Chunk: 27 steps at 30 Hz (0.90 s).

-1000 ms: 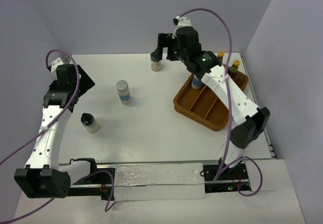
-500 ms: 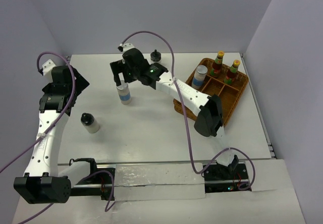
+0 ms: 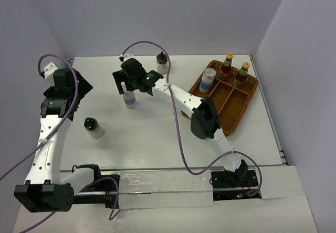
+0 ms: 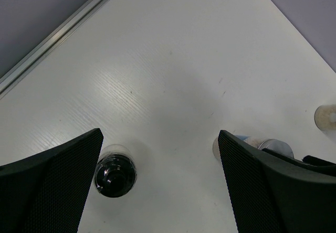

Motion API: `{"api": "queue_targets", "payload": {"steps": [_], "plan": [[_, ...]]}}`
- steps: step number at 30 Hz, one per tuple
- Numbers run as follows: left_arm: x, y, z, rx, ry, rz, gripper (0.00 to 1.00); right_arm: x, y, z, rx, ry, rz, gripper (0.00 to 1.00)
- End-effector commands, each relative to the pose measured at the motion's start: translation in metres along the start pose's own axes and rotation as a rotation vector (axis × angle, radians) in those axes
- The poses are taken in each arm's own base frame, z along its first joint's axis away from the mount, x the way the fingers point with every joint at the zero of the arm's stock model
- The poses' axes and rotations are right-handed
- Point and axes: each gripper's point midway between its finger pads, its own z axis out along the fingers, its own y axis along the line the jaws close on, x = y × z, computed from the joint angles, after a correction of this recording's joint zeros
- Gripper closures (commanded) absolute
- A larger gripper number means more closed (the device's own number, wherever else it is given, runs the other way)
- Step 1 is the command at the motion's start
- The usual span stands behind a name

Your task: Organize the condiment bottles

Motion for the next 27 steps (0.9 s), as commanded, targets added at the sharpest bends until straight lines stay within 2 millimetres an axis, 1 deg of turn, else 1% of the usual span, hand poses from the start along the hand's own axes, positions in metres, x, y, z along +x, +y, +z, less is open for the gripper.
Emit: {"api": "queue_targets", "payload": {"steps": [1, 4, 8, 10, 15, 16, 17, 18, 19, 21, 23, 24, 25, 27], "plan": [[-0.017, 0.001, -0.008, 0.009, -0.051, -0.02, 0.0, -0.01, 0.018, 0.004, -0.052, -0.038, 0.0, 0.0], [-0.017, 0.001, -0.008, 0.007, -0.05, -0.017, 0.0, -0.004, 0.023, 0.009, -0.055, -0.029, -0.006, 0.0], [-0.017, 0.001, -0.008, 0.009, -0.051, -0.013, 0.01, 0.002, 0.022, 0.014, -0.032, -0.024, -0.011, 0.0], [-0.017, 0.001, -0.008, 0.01, -0.052, -0.011, 0.0, 0.005, 0.02, 0.016, -0.015, -0.021, -0.014, 0.05], [-0.017, 0.001, -0.008, 0.011, -0.051, -0.006, 0.0, 0.004, 0.016, 0.015, 0.014, -0.031, -0.016, 0.32], [-0.017, 0.001, -0.008, 0.012, -0.052, -0.006, 0.0, 0.003, 0.016, 0.014, 0.018, -0.034, -0.016, 0.42], [-0.017, 0.001, -0.008, 0.011, -0.053, -0.005, 0.0, 0.002, 0.015, 0.013, 0.025, -0.038, -0.016, 0.5], [-0.017, 0.001, -0.008, 0.011, -0.052, -0.004, 0.01, 0.0, 0.014, 0.011, 0.03, -0.043, -0.016, 0.56], [-0.017, 0.001, -0.008, 0.011, -0.053, -0.003, 0.0, -0.003, 0.015, 0.006, 0.032, -0.051, -0.015, 0.62], [-0.018, 0.002, -0.008, 0.009, -0.054, -0.001, 0.0, -0.018, 0.012, -0.008, 0.045, -0.079, -0.009, 0.81], [-0.018, 0.002, -0.008, 0.007, -0.055, 0.001, 0.01, -0.034, 0.008, -0.025, 0.058, -0.111, 0.001, 0.85], [-0.018, 0.002, -0.008, 0.006, -0.055, 0.001, 0.0, -0.048, 0.005, -0.04, 0.068, -0.139, 0.009, 0.86], [-0.019, 0.002, -0.008, 0.007, -0.056, 0.001, 0.01, -0.053, 0.004, -0.045, 0.071, -0.149, 0.013, 0.87], [-0.018, 0.002, -0.008, 0.007, -0.055, 0.002, 0.01, -0.075, -0.008, -0.071, 0.083, -0.191, 0.033, 0.9]]}}
